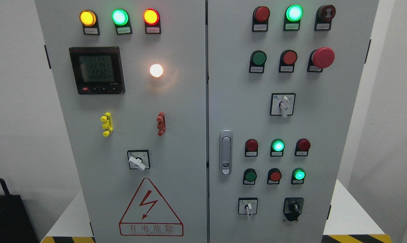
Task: Release door handle
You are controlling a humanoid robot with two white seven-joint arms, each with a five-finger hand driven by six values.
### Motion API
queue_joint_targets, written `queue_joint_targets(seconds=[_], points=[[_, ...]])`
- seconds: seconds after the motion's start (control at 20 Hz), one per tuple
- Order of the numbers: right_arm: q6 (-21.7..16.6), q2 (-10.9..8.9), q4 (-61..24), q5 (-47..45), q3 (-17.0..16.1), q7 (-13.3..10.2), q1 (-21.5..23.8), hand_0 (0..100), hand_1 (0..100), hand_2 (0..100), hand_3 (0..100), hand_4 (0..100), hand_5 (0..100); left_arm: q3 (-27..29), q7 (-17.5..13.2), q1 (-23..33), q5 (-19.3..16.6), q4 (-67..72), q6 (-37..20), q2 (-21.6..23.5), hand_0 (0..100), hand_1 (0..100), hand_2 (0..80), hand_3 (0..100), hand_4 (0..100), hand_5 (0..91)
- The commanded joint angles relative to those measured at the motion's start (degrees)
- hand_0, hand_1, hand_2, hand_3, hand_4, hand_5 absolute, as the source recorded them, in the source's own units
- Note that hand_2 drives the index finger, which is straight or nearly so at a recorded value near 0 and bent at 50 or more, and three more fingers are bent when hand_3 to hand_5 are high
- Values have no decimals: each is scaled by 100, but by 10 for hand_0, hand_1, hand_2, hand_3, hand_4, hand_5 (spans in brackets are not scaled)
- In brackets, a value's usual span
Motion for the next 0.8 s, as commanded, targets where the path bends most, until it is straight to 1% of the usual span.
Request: queue_joint_targets(seconds=[0.0,0.05,0.1,0.15,0.25,0.3,0.35,0.45,0.65,0.75], points=[[-4,702,-22,2961,-792,-476,-625,425,328,0,646,625,695,-79,-4,0,0,114,-4,-3,120,389,0,0,0,0],[-4,703,-40,3375,-783,-538,-661,409,350,0,682,659,747,-79,-4,0,0,114,-4,-3,120,389,0,0,0,0],[5,711,-31,3805,-766,-564,-687,379,379,0,741,709,814,-79,-4,0,0,114,-4,-3,120,389,0,0,0,0],[14,729,4,4297,-757,-565,-731,365,388,0,762,726,823,-79,-4,0,0,114,-4,-3,120,389,0,0,0,0],[57,755,118,5133,-757,-556,-854,330,408,0,853,813,894,-79,-4,0,0,114,-4,-3,120,389,0,0,0,0],[127,755,197,5398,-739,-547,-924,318,413,0,910,867,951,-79,-4,0,0,114,-4,5,120,389,0,0,0,0],[267,755,293,5566,-722,-538,-986,304,419,0,994,935,984,-79,-4,0,0,114,-4,-3,120,389,0,0,0,0],[592,764,513,5769,-687,-486,-1153,287,416,0,1000,1000,996,-79,-4,0,0,114,-4,5,120,389,0,0,0,0],[962,782,865,6226,-581,-451,-1460,271,396,0,1000,1000,1000,-79,-4,0,0,114,-4,-3,120,389,0,0,0,0],[1120,782,971,6323,-494,-188,-1583,269,388,0,1000,1000,1000,-79,-4,0,0,114,-4,5,120,389,0,0,0,0]])
